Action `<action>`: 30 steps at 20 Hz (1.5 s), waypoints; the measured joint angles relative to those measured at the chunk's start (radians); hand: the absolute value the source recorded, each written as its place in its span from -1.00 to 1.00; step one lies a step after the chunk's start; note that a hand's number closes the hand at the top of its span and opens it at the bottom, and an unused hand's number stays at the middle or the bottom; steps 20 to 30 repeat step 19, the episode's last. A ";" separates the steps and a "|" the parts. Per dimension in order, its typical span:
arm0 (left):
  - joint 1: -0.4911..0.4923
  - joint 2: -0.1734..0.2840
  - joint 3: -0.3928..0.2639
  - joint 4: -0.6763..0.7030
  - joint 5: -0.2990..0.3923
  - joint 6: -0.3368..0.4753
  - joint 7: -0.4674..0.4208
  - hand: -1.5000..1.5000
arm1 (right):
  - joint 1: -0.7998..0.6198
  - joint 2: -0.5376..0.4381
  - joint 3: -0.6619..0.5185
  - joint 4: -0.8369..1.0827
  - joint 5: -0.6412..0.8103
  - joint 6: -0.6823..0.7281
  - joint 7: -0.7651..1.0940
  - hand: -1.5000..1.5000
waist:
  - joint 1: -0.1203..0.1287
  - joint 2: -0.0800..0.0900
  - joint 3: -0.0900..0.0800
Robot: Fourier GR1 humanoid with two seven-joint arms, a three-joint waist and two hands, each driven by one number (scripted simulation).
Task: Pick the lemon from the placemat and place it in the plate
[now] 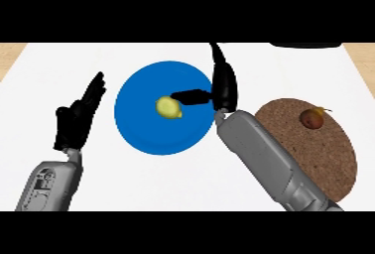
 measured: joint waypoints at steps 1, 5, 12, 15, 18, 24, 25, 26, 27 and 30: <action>0.008 0.002 0.002 -0.009 0.001 -0.001 0.002 0.00 | 0.026 -0.020 -0.016 -0.025 -0.009 0.007 -0.015 -1.00 | -0.004 -0.001 0.000; 0.019 0.009 0.016 -0.003 0.004 -0.007 -0.009 0.00 | 0.145 -0.108 -0.050 -0.177 -0.027 0.061 -0.016 -1.00 | -0.017 -0.004 0.000; 0.030 0.010 0.023 -0.048 0.010 -0.018 0.024 0.00 | 0.318 -0.254 -0.142 -0.338 -0.084 0.232 -0.081 -1.00 | -0.018 -0.004 0.000; 0.026 0.003 0.020 -0.051 0.001 -0.016 0.028 0.00 | 0.360 -0.266 -0.197 -0.330 -0.098 0.288 -0.142 -1.00 | -0.015 -0.003 0.000; 0.029 0.002 0.027 -0.048 0.002 -0.025 0.019 0.00 | 0.382 -0.289 -0.259 -0.329 -0.116 0.353 -0.176 -1.00 | -0.013 -0.002 0.000; 0.025 0.005 0.030 -0.050 0.006 -0.032 0.025 0.00 | 0.394 -0.291 -0.278 -0.317 -0.121 0.369 -0.201 -1.00 | -0.013 -0.002 -0.001; 0.025 0.005 0.030 -0.050 0.006 -0.032 0.025 0.00 | 0.394 -0.291 -0.278 -0.317 -0.121 0.369 -0.201 -1.00 | -0.013 -0.002 -0.001; 0.025 0.005 0.030 -0.050 0.006 -0.032 0.025 0.00 | 0.394 -0.291 -0.278 -0.317 -0.121 0.369 -0.201 -1.00 | -0.013 -0.002 -0.001; 0.025 0.005 0.030 -0.050 0.006 -0.032 0.025 0.00 | 0.394 -0.291 -0.278 -0.317 -0.121 0.369 -0.201 -1.00 | -0.013 -0.002 -0.001; 0.025 0.005 0.030 -0.050 0.006 -0.032 0.025 0.00 | 0.394 -0.291 -0.278 -0.317 -0.121 0.369 -0.201 -1.00 | -0.013 -0.002 -0.001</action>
